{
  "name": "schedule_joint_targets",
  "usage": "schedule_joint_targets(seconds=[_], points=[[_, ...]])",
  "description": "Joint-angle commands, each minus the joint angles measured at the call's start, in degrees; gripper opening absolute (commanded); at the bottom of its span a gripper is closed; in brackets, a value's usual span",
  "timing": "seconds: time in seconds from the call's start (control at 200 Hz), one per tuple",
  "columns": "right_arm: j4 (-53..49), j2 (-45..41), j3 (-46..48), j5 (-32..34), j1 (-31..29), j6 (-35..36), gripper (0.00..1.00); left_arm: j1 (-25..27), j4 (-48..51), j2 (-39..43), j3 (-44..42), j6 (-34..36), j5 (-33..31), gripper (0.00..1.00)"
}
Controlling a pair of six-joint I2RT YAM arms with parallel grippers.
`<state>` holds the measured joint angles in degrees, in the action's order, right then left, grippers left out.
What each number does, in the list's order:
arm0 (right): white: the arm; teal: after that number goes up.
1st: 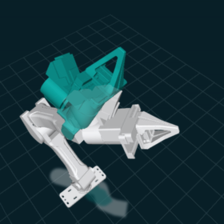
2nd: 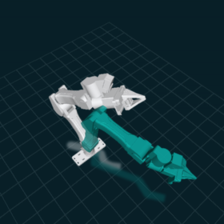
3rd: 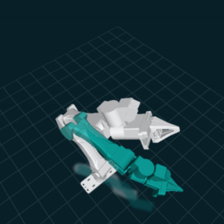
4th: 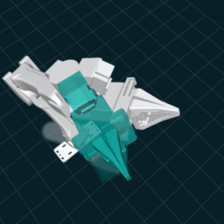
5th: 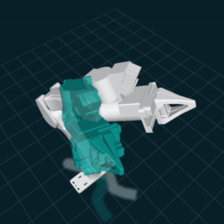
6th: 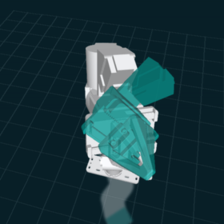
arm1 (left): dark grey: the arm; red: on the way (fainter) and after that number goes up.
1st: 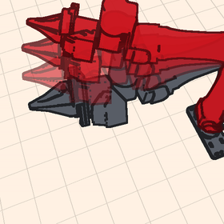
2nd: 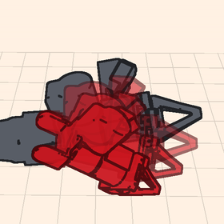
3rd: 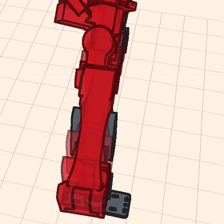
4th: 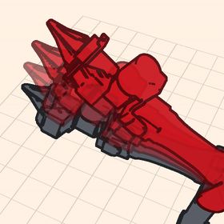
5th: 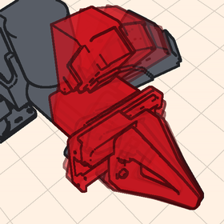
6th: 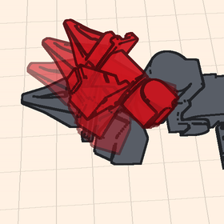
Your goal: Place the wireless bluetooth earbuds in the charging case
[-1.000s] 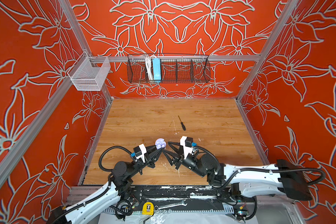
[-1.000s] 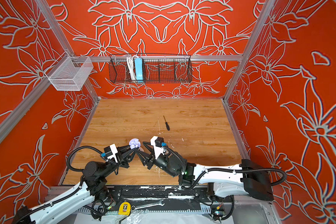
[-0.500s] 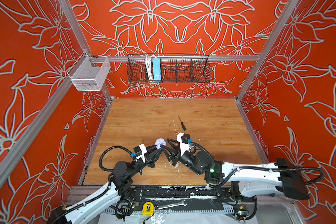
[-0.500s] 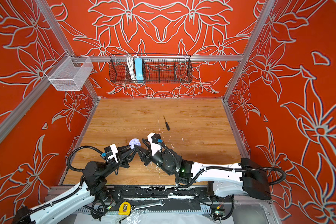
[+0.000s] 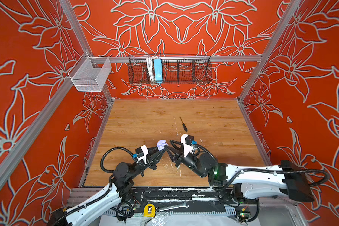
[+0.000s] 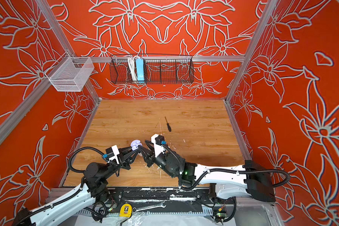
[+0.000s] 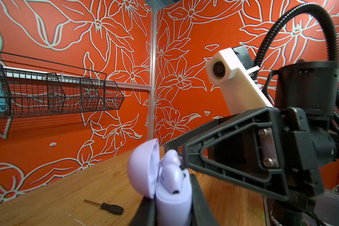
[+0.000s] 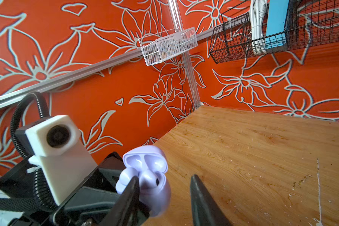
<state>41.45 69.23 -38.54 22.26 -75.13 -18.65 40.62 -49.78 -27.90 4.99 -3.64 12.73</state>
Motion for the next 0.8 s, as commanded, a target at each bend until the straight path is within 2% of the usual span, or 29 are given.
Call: schedule_joint_targets(seconds=[0.0, 0.3, 0.35, 0.53, 0.621, 0.696, 0.796], points=[[-0.19, -1.03, 0.86, 0.96, 0.07, 0.02, 0.44, 0.34, -2.83, 0.53, 1.25, 0.56, 0.56, 0.00], [-3.51, -4.87, 0.95, 0.27, 0.07, 0.06, 0.44, 0.34, -1.67, 0.13, 1.74, 1.40, 0.71, 0.00], [-8.01, -7.02, 0.19, 0.55, 0.07, -0.44, 0.44, 0.34, -0.10, -0.58, 2.62, 2.52, 1.32, 0.00], [-31.67, -17.47, -4.83, 9.27, 0.80, -6.29, 0.45, 0.36, 2.52, -3.95, 4.18, 7.07, 4.12, 0.00], [-37.35, -22.28, -6.64, 8.07, 2.59, -6.24, 0.45, 0.34, 2.72, -5.87, 4.66, 8.90, 5.56, 0.00], [-41.16, -24.97, -7.76, 6.38, 5.57, -9.05, 0.45, 0.34, 4.78, -7.39, 5.88, 10.96, 7.44, 0.00], [-43.80, -24.23, -9.43, 1.19, 11.86, -8.50, 0.46, 0.34, 6.61, -9.88, 7.16, 13.10, 9.50, 0.00]])
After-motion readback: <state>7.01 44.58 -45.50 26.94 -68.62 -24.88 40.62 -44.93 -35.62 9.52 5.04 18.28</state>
